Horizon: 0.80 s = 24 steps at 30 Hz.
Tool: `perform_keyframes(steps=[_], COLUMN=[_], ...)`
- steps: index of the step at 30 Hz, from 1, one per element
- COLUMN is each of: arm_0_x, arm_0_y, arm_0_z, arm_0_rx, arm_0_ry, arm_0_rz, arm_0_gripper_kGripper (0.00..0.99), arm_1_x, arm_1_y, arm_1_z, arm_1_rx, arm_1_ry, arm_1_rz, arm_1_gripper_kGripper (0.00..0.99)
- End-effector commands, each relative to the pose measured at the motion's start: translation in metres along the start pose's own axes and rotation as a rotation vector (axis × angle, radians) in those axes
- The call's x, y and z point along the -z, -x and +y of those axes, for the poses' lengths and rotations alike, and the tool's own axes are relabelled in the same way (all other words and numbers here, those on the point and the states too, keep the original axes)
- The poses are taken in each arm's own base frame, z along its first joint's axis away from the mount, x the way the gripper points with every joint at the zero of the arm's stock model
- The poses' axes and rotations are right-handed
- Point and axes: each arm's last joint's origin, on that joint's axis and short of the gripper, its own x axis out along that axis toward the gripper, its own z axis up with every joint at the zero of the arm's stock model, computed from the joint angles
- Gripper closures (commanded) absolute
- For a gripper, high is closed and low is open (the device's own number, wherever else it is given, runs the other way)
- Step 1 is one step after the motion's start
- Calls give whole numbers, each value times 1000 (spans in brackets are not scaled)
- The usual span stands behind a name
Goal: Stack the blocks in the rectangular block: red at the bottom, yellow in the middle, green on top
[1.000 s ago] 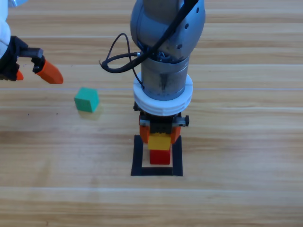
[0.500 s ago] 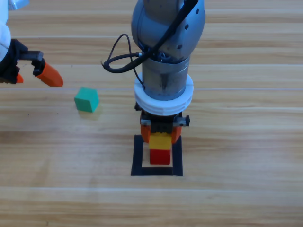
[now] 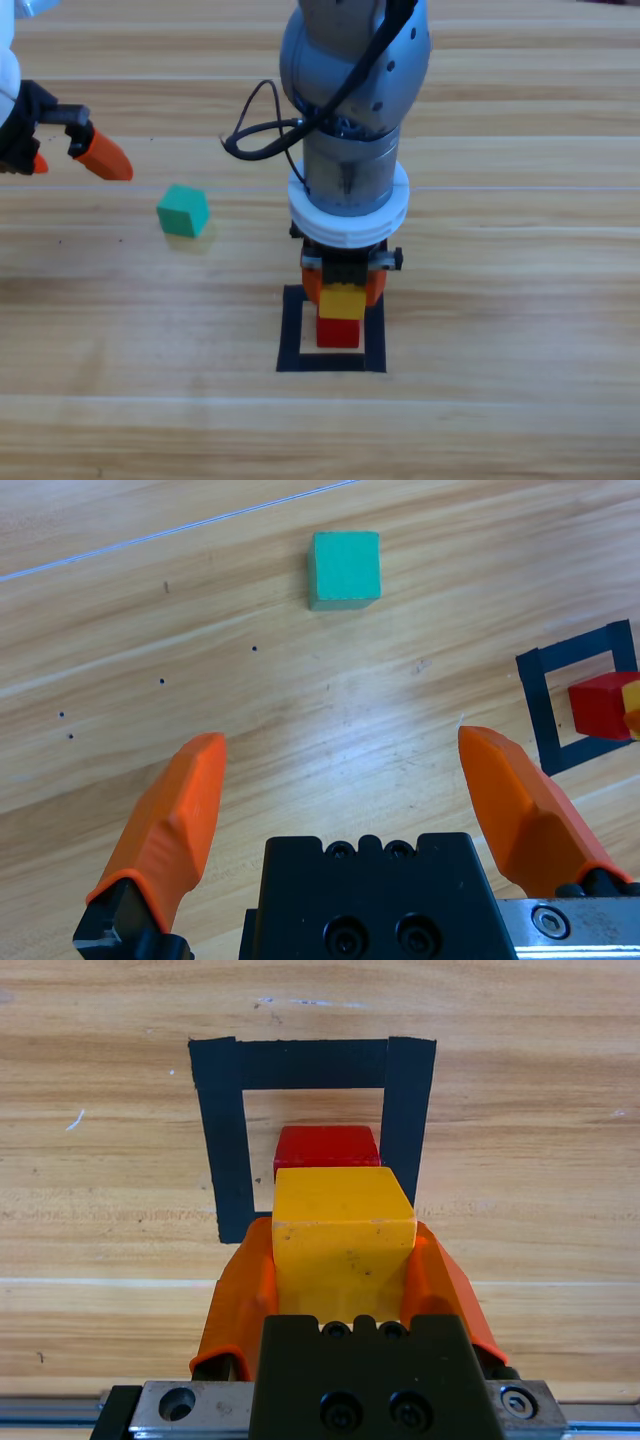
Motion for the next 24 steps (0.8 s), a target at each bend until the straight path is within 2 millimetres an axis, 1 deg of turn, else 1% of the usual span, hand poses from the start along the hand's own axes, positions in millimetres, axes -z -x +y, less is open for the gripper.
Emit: perform_keyframes(steps=[1,10,11,12,13,14,15,19,22,23,24], arm_0_x=[4,4,4,4,4,4,4,4,4,4,1], arm_0_y=[8,9,9,9,9,9,9,8,8,8,8], arm_0_z=[6,6,6,6,6,6,6,6,6,6,5], arm_0_rx=[-15,-15,-16,-15,-15,-15,-15,-15,-15,-13,-13], arm_0_ry=[23,24,26,24,24,24,26,24,28,28,27], arm_0_rz=[-30,-33,-32,-33,-33,-33,-33,-33,-31,-33,-39], arm_0_gripper_kGripper=[0,0,0,0,0,0,0,0,0,0,0], arm_1_x=[-13,-13,-13,-14,-14,-14,-15,-14,-11,-9,-7], arm_1_y=[-41,-41,-40,-38,-35,-31,-25,1,40,60,72], arm_1_z=[-1,-1,0,0,0,0,0,-4,-12,-17,-21], arm_1_rx=[81,78,72,68,71,72,73,53,5,-22,-38], arm_1_ry=[-21,-5,-3,-1,-3,-4,-2,18,61,100,124], arm_1_rz=[29,34,33,30,29,26,17,-30,-90,-117,-135], arm_1_gripper_kGripper=[990,990,969,786,425,142,10,0,0,0,0])
